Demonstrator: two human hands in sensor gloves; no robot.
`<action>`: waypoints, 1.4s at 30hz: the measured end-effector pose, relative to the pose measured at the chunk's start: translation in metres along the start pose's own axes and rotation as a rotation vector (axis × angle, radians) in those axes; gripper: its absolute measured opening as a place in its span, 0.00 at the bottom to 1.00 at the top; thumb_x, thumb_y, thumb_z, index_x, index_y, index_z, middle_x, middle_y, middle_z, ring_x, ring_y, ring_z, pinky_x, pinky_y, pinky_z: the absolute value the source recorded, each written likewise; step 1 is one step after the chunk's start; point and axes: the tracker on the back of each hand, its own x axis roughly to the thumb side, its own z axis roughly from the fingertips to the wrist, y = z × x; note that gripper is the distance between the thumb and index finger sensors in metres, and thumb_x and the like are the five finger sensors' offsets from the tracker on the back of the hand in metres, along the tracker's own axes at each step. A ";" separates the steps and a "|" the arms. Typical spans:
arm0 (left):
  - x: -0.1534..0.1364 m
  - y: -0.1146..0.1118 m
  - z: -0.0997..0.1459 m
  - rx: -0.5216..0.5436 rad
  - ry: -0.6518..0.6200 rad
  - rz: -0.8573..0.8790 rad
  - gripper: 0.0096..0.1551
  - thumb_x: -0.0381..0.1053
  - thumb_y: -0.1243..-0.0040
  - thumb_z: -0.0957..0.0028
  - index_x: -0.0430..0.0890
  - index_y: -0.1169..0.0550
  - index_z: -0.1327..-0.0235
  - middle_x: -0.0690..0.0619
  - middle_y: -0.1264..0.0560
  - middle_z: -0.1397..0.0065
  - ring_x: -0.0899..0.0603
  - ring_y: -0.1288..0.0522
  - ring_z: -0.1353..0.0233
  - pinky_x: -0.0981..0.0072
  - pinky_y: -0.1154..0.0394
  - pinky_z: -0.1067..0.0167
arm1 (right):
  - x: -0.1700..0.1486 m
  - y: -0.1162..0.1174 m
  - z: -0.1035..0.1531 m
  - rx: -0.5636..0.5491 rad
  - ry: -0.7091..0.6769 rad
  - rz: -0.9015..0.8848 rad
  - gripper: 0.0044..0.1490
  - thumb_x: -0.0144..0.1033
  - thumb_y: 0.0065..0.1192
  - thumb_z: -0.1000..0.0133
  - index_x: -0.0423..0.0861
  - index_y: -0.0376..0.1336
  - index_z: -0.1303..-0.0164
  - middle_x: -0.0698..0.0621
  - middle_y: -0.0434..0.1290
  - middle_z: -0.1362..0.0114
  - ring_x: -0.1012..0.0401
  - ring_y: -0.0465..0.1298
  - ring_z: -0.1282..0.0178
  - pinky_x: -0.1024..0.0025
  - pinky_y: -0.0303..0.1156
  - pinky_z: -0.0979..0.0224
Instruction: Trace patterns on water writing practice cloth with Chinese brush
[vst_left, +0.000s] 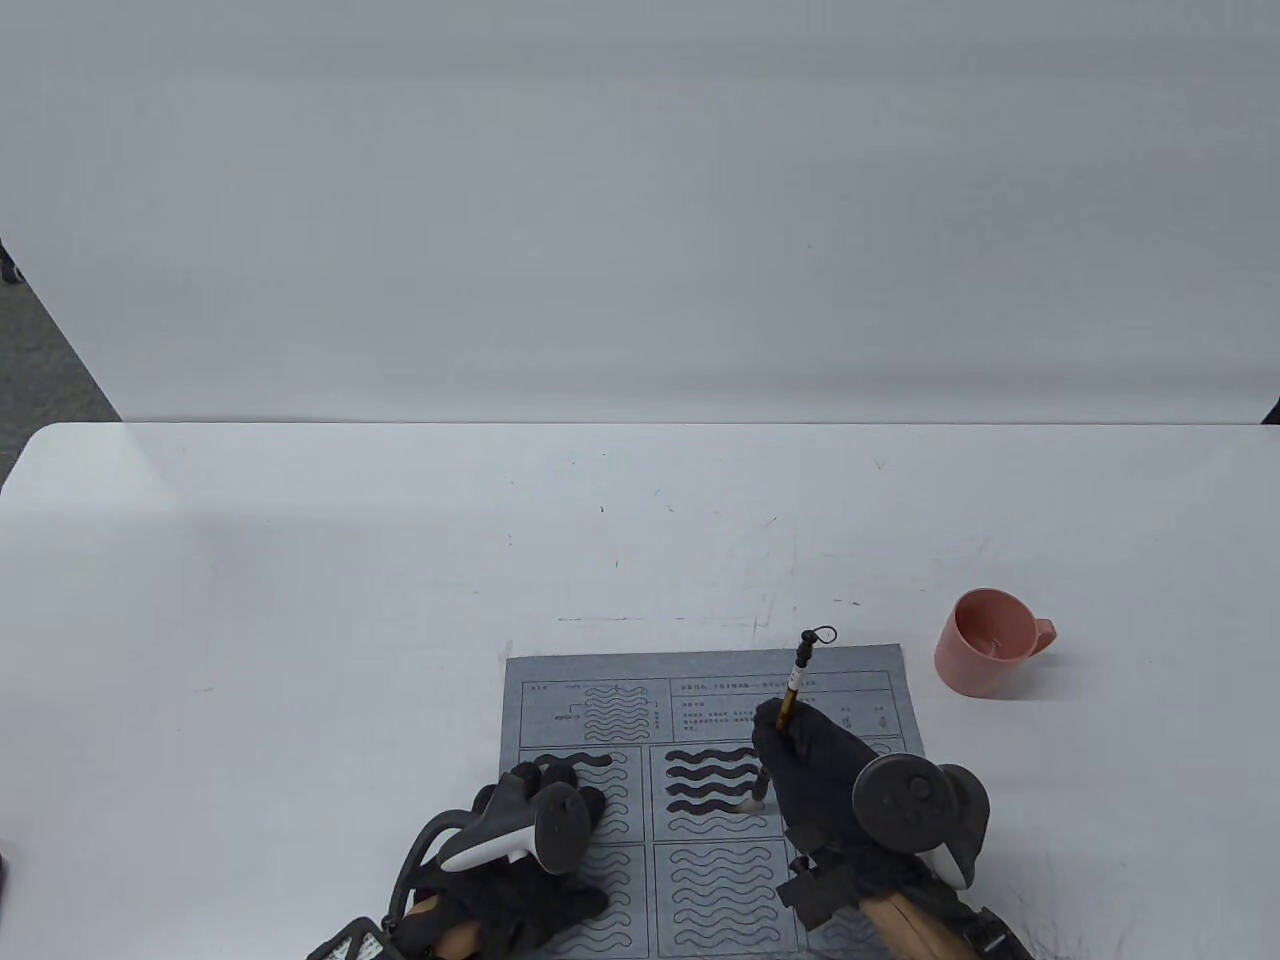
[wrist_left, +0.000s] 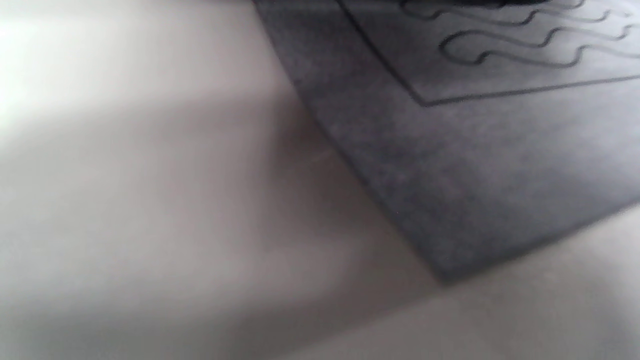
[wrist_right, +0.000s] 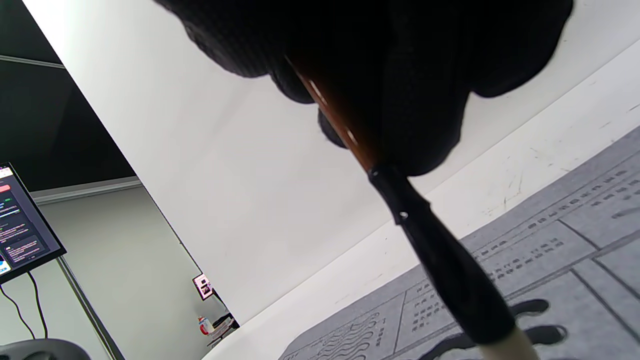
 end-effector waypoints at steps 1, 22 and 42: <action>0.000 0.000 0.000 0.000 0.000 0.000 0.56 0.74 0.63 0.51 0.64 0.80 0.32 0.55 0.88 0.25 0.37 0.88 0.25 0.35 0.80 0.29 | 0.000 0.000 0.000 0.000 -0.001 0.001 0.23 0.38 0.58 0.40 0.39 0.67 0.40 0.41 0.80 0.41 0.46 0.84 0.49 0.35 0.71 0.36; 0.000 0.000 0.000 0.000 0.000 0.000 0.56 0.74 0.63 0.51 0.64 0.80 0.32 0.55 0.88 0.25 0.37 0.88 0.25 0.35 0.79 0.29 | 0.004 0.001 0.002 -0.010 -0.043 0.069 0.23 0.38 0.58 0.40 0.40 0.67 0.40 0.41 0.80 0.41 0.46 0.84 0.49 0.35 0.70 0.36; 0.000 0.000 0.000 0.000 0.000 0.000 0.56 0.74 0.63 0.51 0.64 0.80 0.32 0.55 0.88 0.25 0.37 0.88 0.25 0.35 0.79 0.29 | 0.005 -0.001 0.001 -0.020 -0.030 0.103 0.22 0.39 0.59 0.39 0.40 0.68 0.41 0.41 0.81 0.42 0.47 0.84 0.50 0.35 0.71 0.37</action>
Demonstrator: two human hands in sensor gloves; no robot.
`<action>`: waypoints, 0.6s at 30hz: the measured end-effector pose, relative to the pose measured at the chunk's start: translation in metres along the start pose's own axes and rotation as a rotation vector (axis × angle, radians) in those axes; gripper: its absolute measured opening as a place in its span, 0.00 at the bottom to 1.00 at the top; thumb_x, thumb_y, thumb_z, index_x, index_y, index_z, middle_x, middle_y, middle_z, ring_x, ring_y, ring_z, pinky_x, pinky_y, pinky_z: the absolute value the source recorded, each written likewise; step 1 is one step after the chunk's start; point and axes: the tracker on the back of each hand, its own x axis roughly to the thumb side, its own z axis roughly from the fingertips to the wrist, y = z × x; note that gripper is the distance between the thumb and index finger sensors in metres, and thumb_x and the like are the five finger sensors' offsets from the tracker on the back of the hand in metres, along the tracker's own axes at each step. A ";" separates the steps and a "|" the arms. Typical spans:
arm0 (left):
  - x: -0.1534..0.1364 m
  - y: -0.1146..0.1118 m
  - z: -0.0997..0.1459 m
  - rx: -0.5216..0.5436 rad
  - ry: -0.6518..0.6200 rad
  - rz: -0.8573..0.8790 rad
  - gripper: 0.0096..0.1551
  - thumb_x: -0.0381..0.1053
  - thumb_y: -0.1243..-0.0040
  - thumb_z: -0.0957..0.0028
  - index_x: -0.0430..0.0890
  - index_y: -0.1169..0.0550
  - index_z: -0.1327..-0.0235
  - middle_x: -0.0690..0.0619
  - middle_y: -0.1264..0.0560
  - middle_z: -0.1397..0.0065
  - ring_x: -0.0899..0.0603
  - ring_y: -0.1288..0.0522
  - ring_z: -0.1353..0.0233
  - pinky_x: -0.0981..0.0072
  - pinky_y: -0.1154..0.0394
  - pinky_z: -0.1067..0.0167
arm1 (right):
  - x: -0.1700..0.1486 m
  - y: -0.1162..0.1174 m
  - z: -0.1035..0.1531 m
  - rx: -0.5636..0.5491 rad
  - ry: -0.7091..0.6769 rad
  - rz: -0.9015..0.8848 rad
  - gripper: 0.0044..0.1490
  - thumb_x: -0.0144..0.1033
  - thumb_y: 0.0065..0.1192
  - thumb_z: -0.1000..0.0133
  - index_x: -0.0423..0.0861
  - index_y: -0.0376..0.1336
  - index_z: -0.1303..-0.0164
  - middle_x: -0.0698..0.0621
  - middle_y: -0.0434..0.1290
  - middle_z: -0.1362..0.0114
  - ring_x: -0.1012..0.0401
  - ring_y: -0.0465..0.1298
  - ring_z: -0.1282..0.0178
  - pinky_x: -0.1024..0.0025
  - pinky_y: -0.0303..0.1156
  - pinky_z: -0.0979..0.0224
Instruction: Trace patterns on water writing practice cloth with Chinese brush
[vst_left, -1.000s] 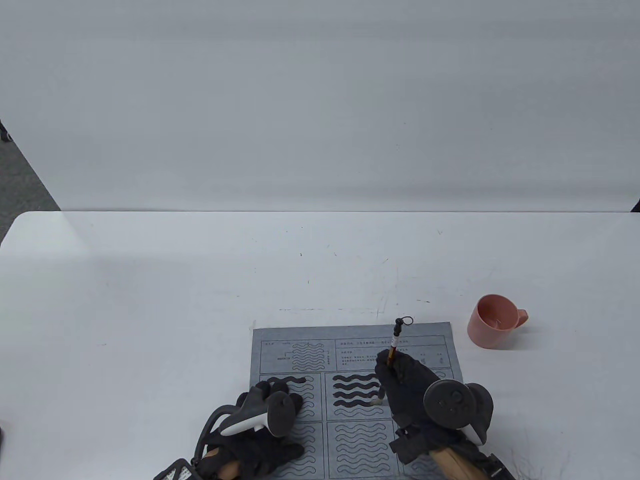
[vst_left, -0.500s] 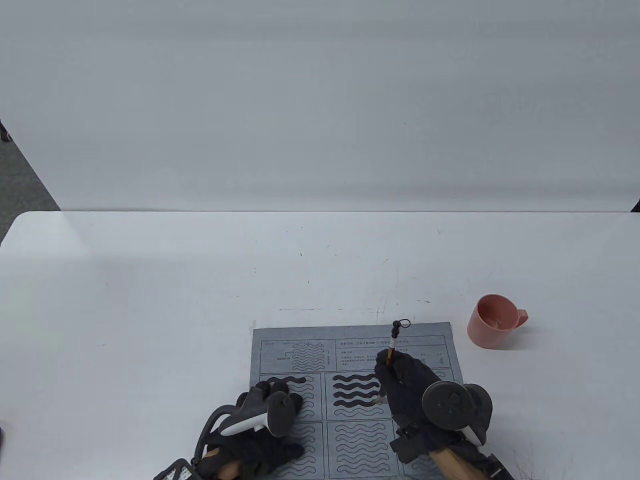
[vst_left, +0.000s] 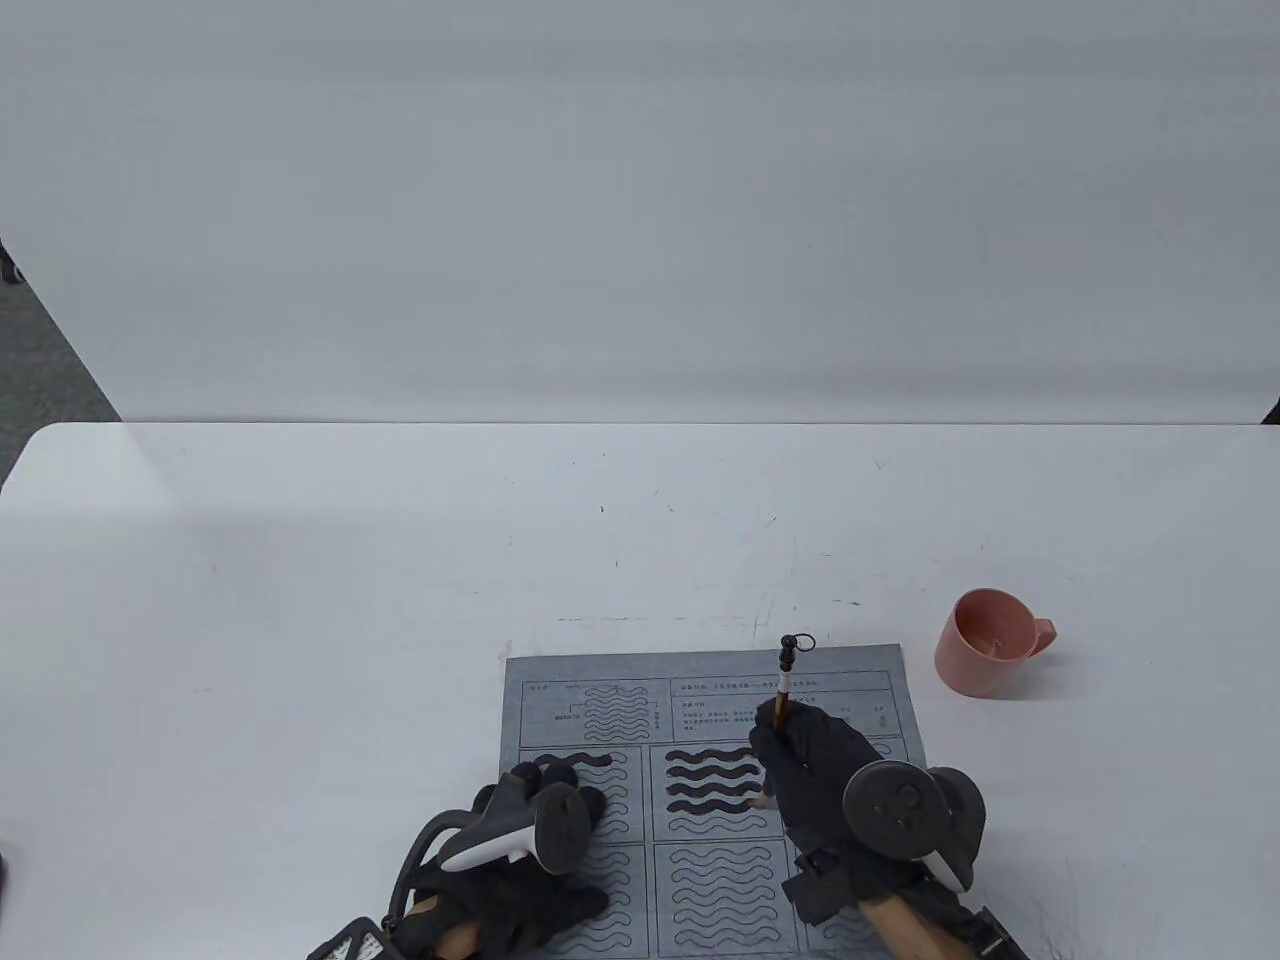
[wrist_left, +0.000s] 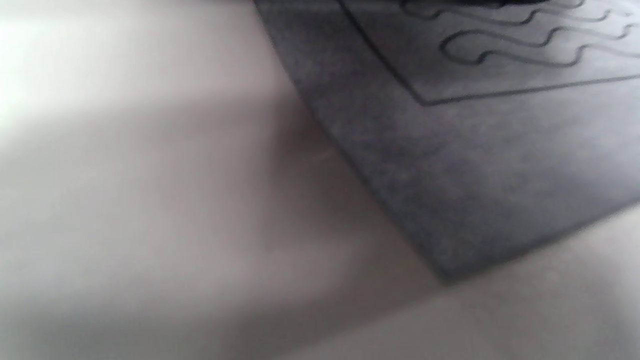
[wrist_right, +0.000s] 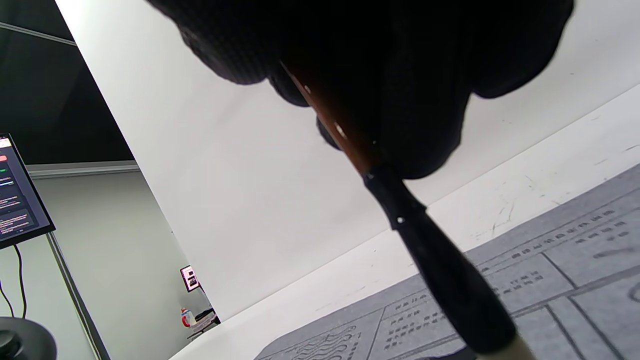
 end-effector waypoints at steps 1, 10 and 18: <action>0.000 0.000 0.000 0.000 0.000 0.000 0.56 0.74 0.63 0.51 0.64 0.80 0.32 0.55 0.88 0.25 0.37 0.88 0.25 0.35 0.80 0.29 | 0.000 0.000 0.000 -0.001 0.001 0.002 0.22 0.39 0.59 0.39 0.40 0.68 0.41 0.41 0.81 0.42 0.47 0.84 0.51 0.35 0.71 0.37; 0.000 0.000 0.000 0.000 0.000 0.000 0.56 0.74 0.63 0.51 0.64 0.80 0.32 0.55 0.88 0.25 0.37 0.88 0.25 0.35 0.79 0.29 | 0.000 -0.001 0.000 -0.001 0.007 0.006 0.22 0.40 0.60 0.39 0.40 0.69 0.42 0.41 0.82 0.43 0.47 0.84 0.53 0.36 0.71 0.37; 0.000 0.000 0.000 -0.001 0.000 0.000 0.56 0.74 0.63 0.51 0.64 0.80 0.32 0.55 0.88 0.25 0.37 0.88 0.25 0.35 0.80 0.29 | 0.000 0.000 0.000 -0.004 0.015 0.006 0.23 0.41 0.58 0.39 0.40 0.68 0.41 0.41 0.82 0.43 0.47 0.84 0.52 0.37 0.72 0.38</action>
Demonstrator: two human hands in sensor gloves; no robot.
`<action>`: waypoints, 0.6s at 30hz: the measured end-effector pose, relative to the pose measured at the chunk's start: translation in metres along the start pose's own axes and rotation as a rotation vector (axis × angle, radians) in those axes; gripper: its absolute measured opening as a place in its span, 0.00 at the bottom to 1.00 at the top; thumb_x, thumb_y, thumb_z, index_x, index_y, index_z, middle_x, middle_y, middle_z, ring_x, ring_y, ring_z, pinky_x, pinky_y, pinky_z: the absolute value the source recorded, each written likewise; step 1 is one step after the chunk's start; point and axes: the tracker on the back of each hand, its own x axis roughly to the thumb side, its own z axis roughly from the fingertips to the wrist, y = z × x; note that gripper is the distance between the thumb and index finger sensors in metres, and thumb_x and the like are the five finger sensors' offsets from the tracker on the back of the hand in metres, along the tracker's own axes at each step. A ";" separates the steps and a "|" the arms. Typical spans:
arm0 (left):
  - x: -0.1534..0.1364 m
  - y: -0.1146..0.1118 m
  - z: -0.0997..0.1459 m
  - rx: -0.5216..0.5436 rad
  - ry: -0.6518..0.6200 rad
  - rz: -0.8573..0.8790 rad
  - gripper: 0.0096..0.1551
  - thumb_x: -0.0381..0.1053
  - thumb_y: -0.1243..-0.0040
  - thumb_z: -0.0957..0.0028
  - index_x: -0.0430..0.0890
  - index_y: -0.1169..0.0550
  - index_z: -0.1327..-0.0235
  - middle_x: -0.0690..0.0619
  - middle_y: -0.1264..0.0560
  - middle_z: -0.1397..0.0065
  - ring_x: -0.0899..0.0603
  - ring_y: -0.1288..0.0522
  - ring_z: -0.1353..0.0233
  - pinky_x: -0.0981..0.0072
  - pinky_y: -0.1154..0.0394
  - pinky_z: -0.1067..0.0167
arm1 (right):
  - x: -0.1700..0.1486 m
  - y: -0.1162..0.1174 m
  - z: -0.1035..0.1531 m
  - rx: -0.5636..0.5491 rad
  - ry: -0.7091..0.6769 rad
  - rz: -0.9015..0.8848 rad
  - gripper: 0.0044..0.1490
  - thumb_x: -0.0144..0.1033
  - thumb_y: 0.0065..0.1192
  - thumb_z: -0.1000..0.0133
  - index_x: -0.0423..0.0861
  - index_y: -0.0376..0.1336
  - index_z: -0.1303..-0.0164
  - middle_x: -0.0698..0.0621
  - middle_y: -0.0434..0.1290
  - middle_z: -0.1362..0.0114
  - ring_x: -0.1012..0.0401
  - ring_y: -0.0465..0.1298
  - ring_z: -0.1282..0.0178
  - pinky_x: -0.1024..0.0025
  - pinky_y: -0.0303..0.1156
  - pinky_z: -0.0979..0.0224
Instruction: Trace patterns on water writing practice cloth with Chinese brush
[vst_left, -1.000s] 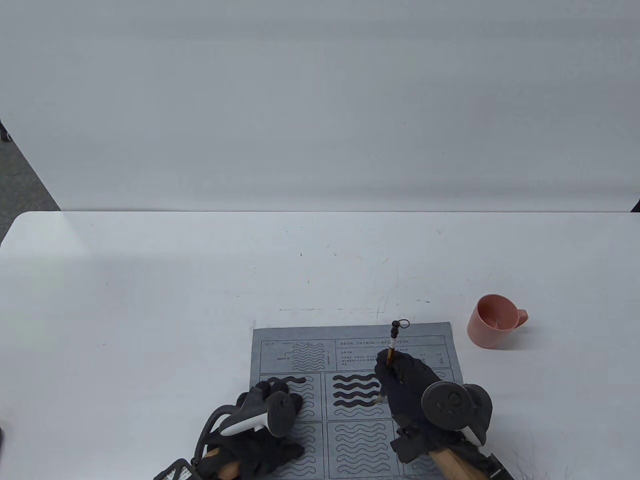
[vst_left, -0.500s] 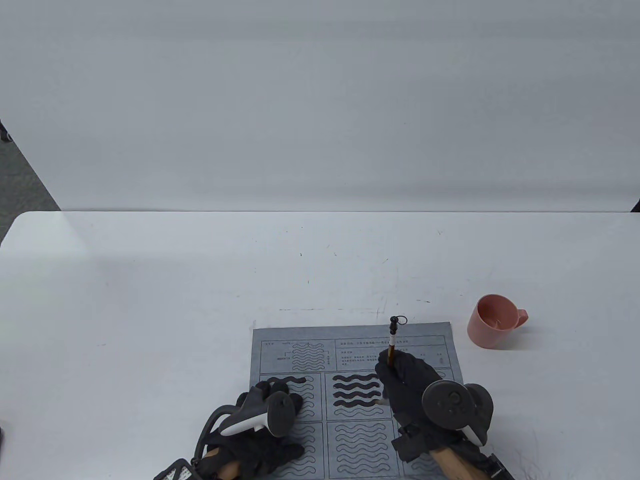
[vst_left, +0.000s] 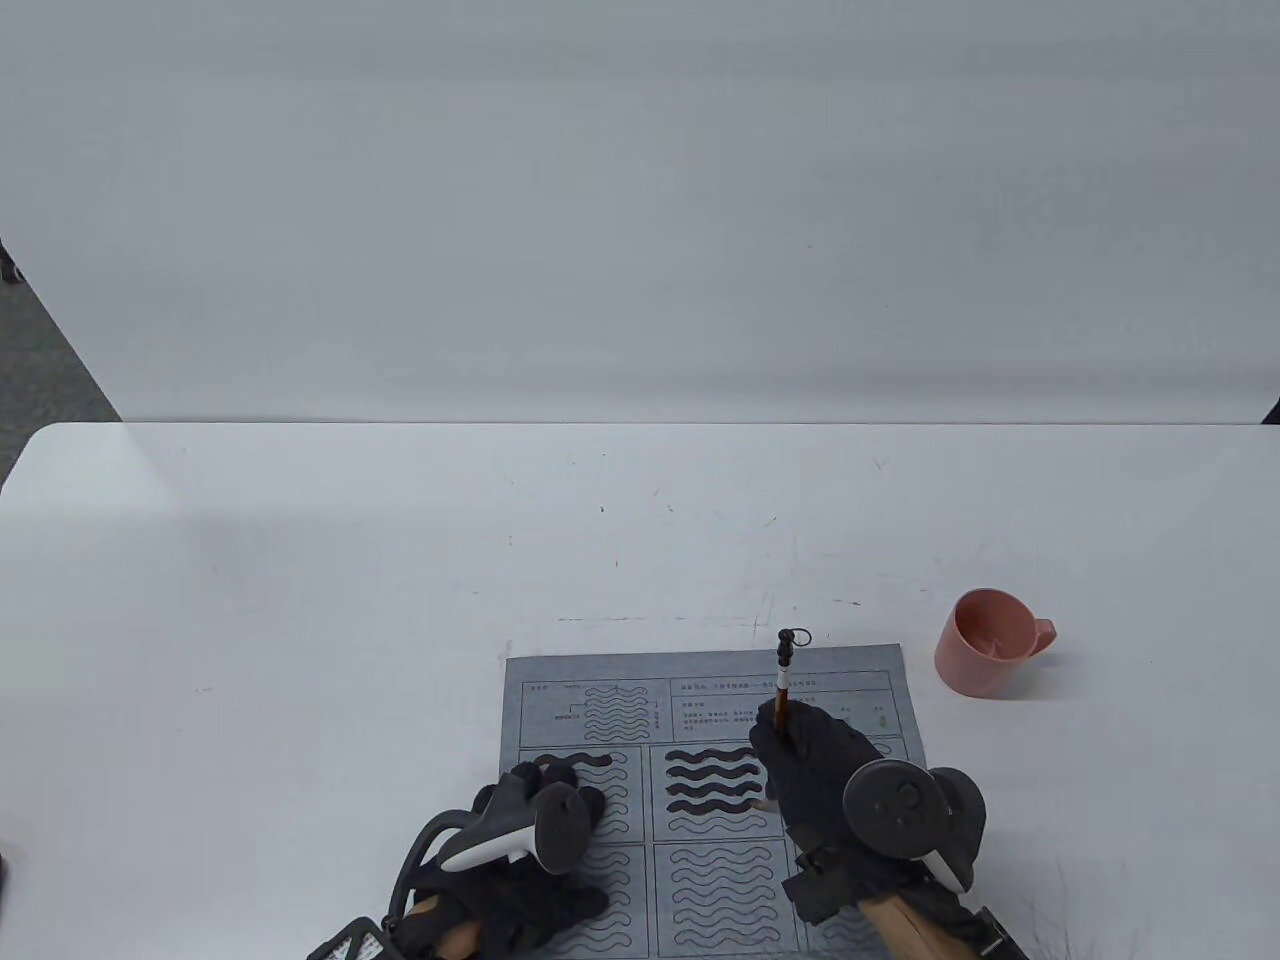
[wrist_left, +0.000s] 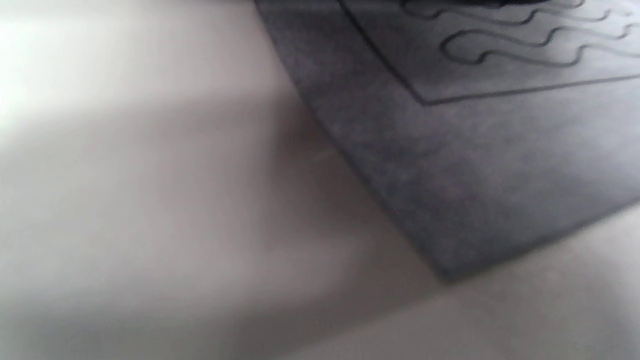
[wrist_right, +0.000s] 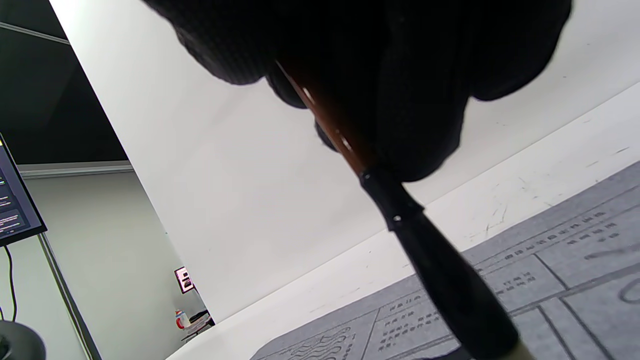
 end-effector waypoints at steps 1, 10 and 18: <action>0.000 0.000 0.000 0.000 0.000 0.000 0.56 0.74 0.63 0.51 0.64 0.80 0.32 0.55 0.88 0.25 0.37 0.88 0.25 0.35 0.80 0.29 | 0.000 0.000 0.000 -0.001 0.001 0.001 0.23 0.41 0.58 0.39 0.40 0.68 0.41 0.41 0.82 0.43 0.47 0.84 0.52 0.37 0.72 0.38; 0.000 0.000 0.000 0.000 0.000 0.000 0.56 0.74 0.63 0.51 0.64 0.80 0.32 0.55 0.88 0.25 0.37 0.88 0.25 0.35 0.80 0.29 | 0.006 -0.009 0.001 -0.063 0.000 -0.155 0.23 0.41 0.57 0.38 0.40 0.67 0.40 0.41 0.81 0.41 0.48 0.84 0.50 0.39 0.73 0.39; 0.000 0.000 0.000 0.001 0.000 0.000 0.56 0.74 0.63 0.51 0.64 0.80 0.32 0.55 0.88 0.25 0.37 0.88 0.25 0.35 0.80 0.29 | 0.006 0.000 0.002 0.031 0.047 -0.431 0.24 0.42 0.57 0.39 0.42 0.67 0.39 0.44 0.81 0.40 0.49 0.85 0.48 0.44 0.76 0.40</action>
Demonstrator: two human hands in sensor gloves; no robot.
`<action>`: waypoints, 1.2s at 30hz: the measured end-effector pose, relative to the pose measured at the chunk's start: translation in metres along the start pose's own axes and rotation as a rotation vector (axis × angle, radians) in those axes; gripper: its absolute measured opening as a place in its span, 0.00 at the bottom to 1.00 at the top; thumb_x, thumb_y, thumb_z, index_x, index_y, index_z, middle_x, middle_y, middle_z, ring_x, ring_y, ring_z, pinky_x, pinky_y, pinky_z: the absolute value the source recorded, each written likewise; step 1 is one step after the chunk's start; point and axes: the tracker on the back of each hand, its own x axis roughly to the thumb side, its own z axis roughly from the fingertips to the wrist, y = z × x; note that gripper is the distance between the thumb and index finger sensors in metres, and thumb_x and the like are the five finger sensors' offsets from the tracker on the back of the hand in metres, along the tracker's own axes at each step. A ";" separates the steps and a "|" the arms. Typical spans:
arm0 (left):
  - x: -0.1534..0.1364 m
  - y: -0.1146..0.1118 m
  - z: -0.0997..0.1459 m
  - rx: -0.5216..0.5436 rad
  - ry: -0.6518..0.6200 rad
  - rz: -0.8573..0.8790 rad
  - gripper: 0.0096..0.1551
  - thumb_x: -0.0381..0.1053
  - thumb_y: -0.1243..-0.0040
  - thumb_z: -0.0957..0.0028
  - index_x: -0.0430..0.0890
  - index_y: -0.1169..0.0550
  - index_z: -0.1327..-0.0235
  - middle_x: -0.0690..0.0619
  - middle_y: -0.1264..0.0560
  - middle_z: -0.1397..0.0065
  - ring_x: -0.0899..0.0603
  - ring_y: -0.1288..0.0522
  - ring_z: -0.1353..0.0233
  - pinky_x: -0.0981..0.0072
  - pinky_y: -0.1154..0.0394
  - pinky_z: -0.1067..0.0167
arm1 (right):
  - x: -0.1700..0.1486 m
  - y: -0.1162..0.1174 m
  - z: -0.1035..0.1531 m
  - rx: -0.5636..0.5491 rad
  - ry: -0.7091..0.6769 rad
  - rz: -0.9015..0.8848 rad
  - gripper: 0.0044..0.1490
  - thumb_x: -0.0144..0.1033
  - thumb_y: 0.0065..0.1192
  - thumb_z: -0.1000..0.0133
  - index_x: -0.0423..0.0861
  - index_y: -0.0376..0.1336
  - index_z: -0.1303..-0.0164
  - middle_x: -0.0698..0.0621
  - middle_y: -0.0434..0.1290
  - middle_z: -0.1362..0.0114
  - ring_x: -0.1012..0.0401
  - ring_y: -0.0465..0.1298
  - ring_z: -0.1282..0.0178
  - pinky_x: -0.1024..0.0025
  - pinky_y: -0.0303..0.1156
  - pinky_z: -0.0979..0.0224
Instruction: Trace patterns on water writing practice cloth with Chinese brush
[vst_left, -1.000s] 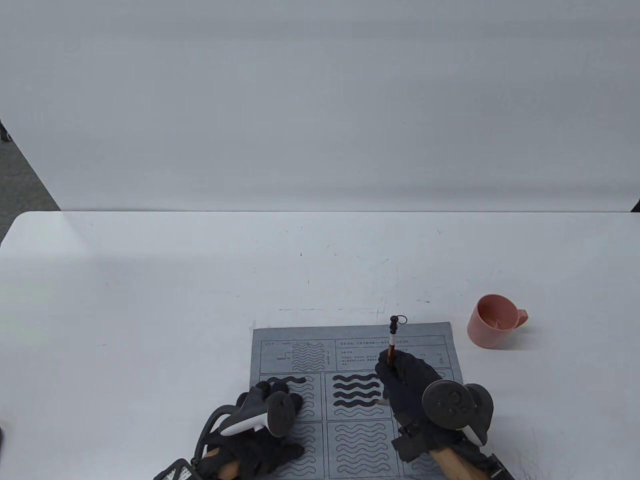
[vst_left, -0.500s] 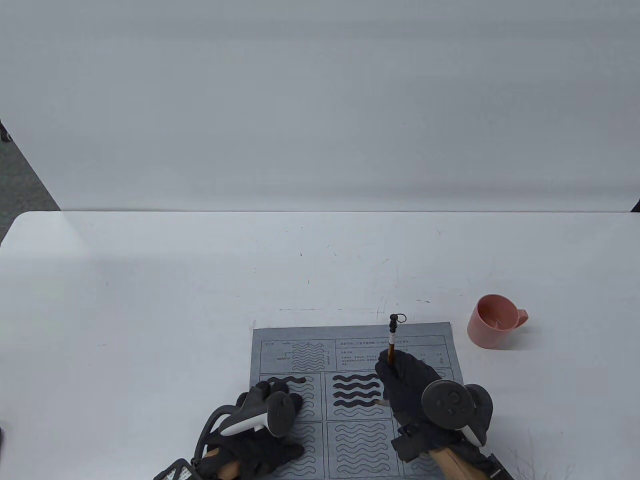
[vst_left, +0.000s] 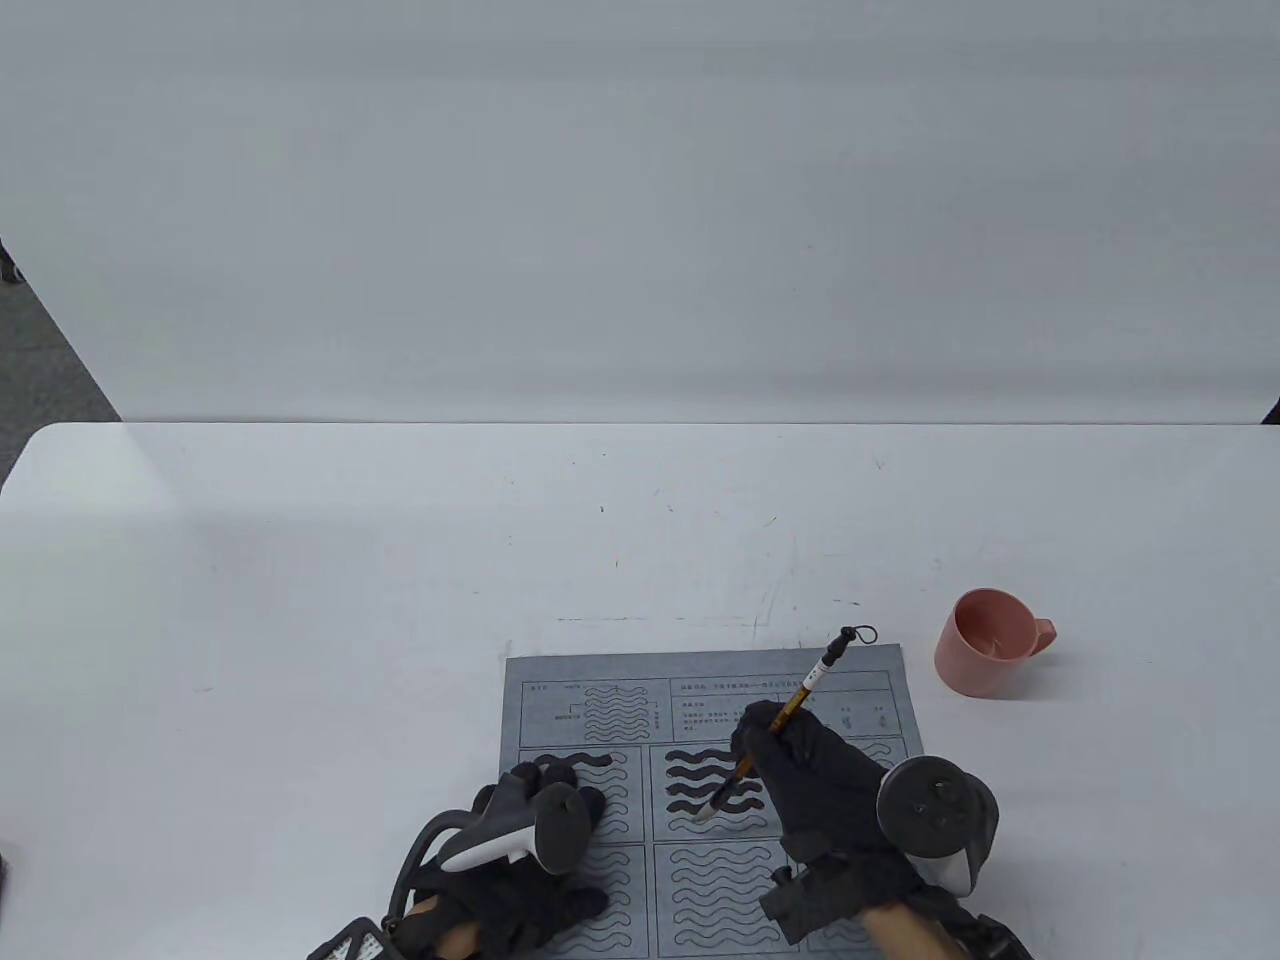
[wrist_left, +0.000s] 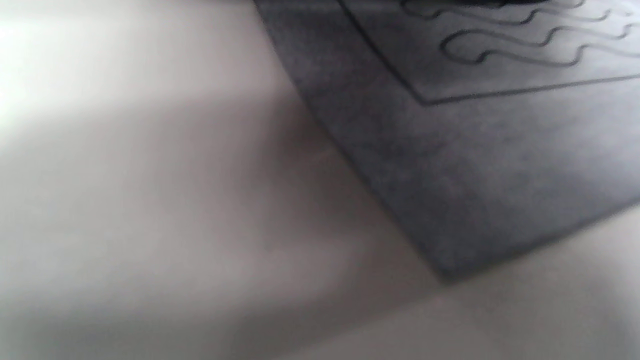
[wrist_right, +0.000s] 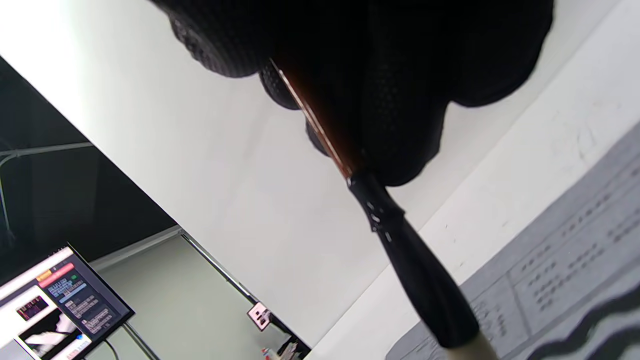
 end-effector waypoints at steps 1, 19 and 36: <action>0.000 0.000 0.000 0.000 0.000 0.000 0.56 0.74 0.63 0.51 0.64 0.80 0.32 0.55 0.88 0.25 0.37 0.88 0.25 0.35 0.80 0.29 | 0.000 0.001 0.000 0.002 -0.006 -0.018 0.25 0.41 0.58 0.40 0.41 0.67 0.38 0.44 0.81 0.39 0.49 0.85 0.46 0.44 0.77 0.40; 0.000 0.000 0.000 -0.001 -0.001 -0.001 0.56 0.74 0.63 0.51 0.64 0.80 0.32 0.55 0.88 0.25 0.37 0.88 0.25 0.35 0.79 0.29 | 0.007 0.021 0.004 0.091 -0.140 0.184 0.27 0.34 0.52 0.43 0.38 0.62 0.35 0.42 0.78 0.34 0.48 0.84 0.41 0.44 0.78 0.40; 0.000 0.000 0.000 -0.001 -0.001 -0.001 0.56 0.74 0.63 0.51 0.64 0.80 0.32 0.55 0.88 0.25 0.37 0.88 0.25 0.35 0.80 0.29 | 0.004 0.027 0.005 0.142 -0.116 0.191 0.27 0.35 0.52 0.42 0.39 0.62 0.34 0.42 0.78 0.34 0.47 0.84 0.40 0.43 0.76 0.39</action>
